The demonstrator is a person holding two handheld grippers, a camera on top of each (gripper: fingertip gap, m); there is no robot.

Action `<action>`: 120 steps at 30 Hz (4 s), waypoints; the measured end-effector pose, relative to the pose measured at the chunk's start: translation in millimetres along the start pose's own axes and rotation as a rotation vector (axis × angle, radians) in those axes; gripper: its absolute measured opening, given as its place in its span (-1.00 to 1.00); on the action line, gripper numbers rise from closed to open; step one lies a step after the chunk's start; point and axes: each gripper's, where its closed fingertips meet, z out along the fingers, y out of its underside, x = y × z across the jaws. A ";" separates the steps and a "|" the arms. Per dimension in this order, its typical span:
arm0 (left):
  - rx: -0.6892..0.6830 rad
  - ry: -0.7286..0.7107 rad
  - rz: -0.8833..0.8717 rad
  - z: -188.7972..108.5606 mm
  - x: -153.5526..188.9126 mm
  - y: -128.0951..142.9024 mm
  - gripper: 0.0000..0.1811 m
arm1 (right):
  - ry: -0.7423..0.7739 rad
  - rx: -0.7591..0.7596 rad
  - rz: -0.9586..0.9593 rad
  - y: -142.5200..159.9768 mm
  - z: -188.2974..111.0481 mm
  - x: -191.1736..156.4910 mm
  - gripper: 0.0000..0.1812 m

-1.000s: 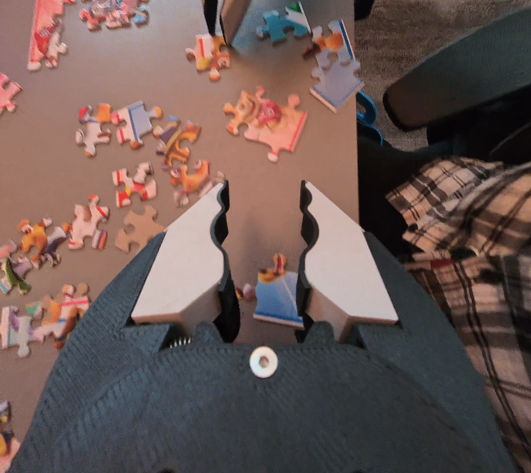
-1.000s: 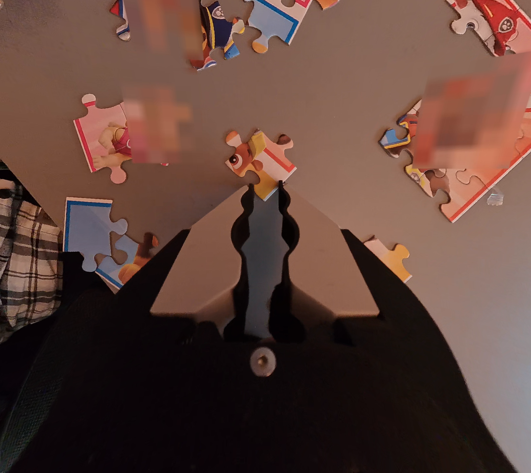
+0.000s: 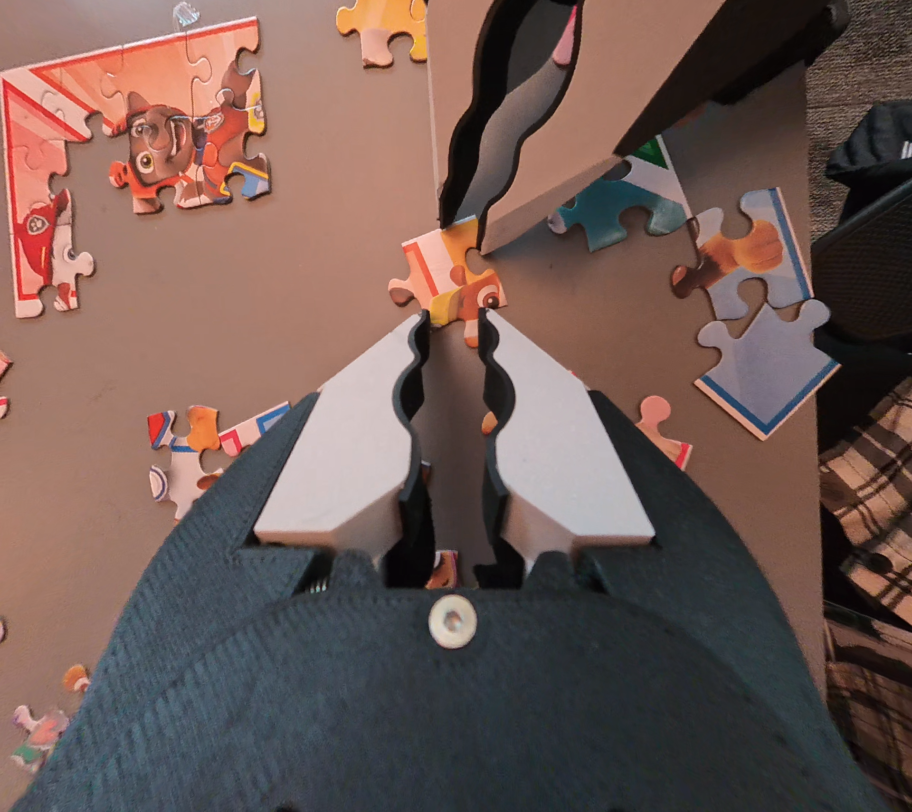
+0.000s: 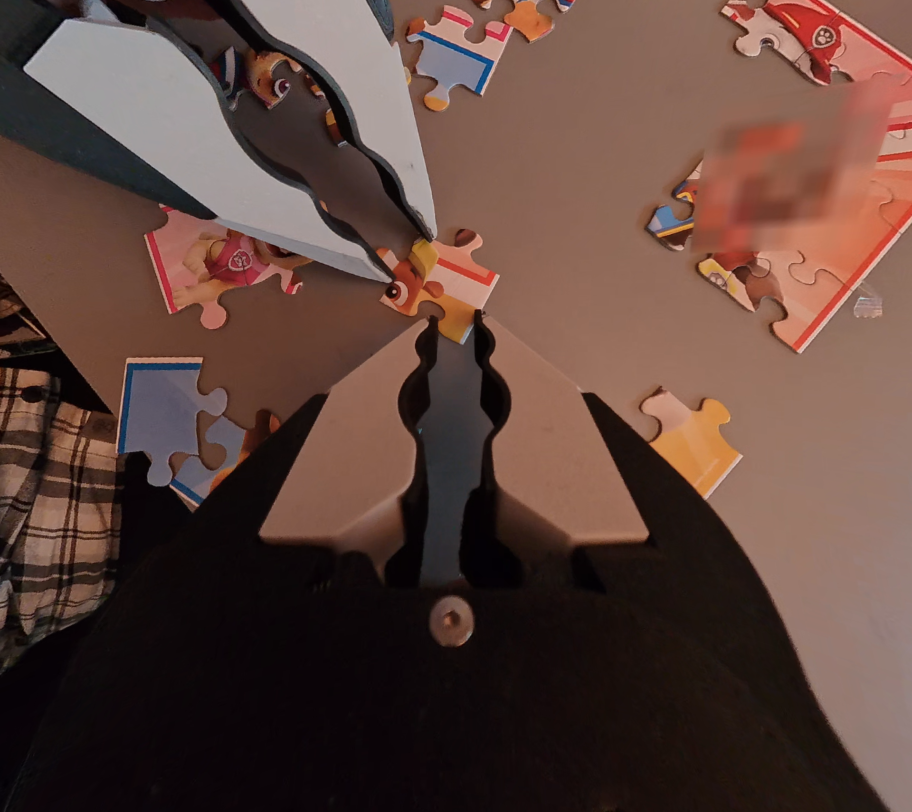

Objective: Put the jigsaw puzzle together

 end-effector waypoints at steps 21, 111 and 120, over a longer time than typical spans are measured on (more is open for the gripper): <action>-0.036 0.101 0.020 8.6 -33.6 -4.7 -0.51 | 0.067 0.065 0.089 1.6 -49.4 13.3 -0.75; 0.092 -0.015 0.533 13.6 -14.2 -26.8 -1.00 | 0.153 0.006 0.079 19.1 -23.4 33.8 -0.63; 0.138 0.019 0.458 2.7 -15.7 -33.0 -1.00 | 0.170 0.002 -0.063 3.5 -12.6 21.8 -0.51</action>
